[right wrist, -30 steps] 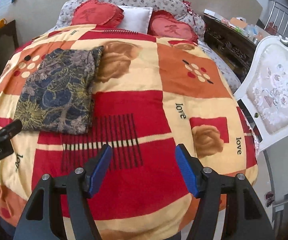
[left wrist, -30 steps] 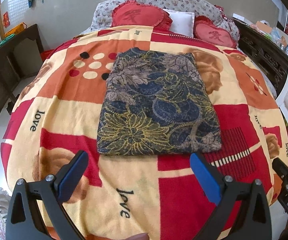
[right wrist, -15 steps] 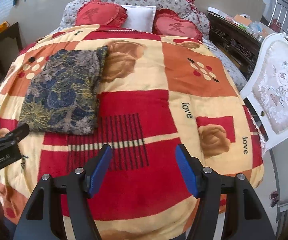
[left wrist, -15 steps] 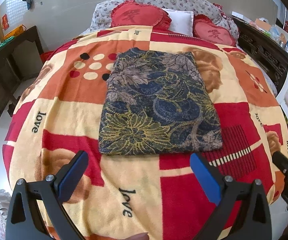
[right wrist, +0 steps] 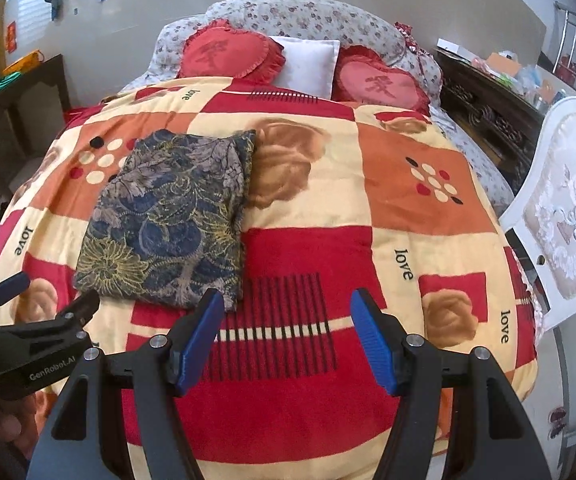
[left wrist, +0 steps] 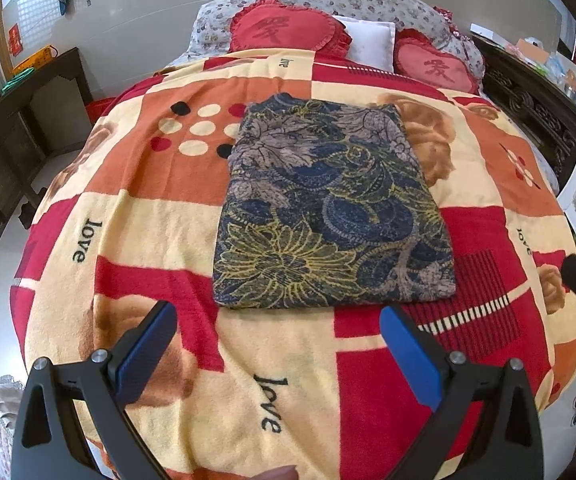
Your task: Fold small clothes
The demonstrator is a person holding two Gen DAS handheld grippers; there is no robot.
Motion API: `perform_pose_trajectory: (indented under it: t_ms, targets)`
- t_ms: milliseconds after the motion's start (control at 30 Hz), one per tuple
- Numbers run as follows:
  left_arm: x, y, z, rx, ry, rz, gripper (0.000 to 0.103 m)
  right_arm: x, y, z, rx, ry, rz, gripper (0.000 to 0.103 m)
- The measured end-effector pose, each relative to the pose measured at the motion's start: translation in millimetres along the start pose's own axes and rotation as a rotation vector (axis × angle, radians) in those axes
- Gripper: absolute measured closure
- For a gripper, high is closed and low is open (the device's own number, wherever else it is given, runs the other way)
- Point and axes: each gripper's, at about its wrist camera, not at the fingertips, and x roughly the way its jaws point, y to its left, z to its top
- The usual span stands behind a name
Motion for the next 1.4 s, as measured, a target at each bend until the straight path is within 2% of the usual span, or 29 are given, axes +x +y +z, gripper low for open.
perform_pose_trajectory:
  t_ms: [800, 867, 1000, 1033, 1133, 1267, 1400]
  targets:
    - [6.0, -3.9, -0.6, 0.007, 0.013, -0.002, 0.0, 13.7, -4.8, -8.4, 0.02, 0.037, 0.007, 0.023]
    - [7.2, -4.0, -1.2, 0.008, 0.014, 0.002, 0.0, 14.9, -6.2, -7.1, 0.031, 0.038, 0.047, 0.023]
    - [7.7, -5.0, -1.1, 0.014, 0.011, -0.015, 0.0, 4.6, -15.2, 3.3, 0.052, -0.035, 0.305, 0.023]
    - [7.8, -4.8, 0.1, 0.015, 0.009, -0.017, 0.0, -0.9, -18.8, 6.5, 0.055, -0.07, 0.345, 0.023]
    - [7.2, -4.3, 3.3, 0.016, 0.007, -0.021, 0.0, -9.6, -24.4, 15.3, 0.036, -0.121, 0.354, 0.023]
    - [8.4, -3.5, 5.0, 0.008, 0.022, -0.052, 0.0, -4.9, -31.9, 19.5, 0.041, -0.107, 0.331, 0.023]
    - [3.1, -7.0, 5.1, 0.023, -0.012, -0.056, 0.0, -1.0, -31.9, 19.4, 0.031, -0.093, 0.322, 0.023]
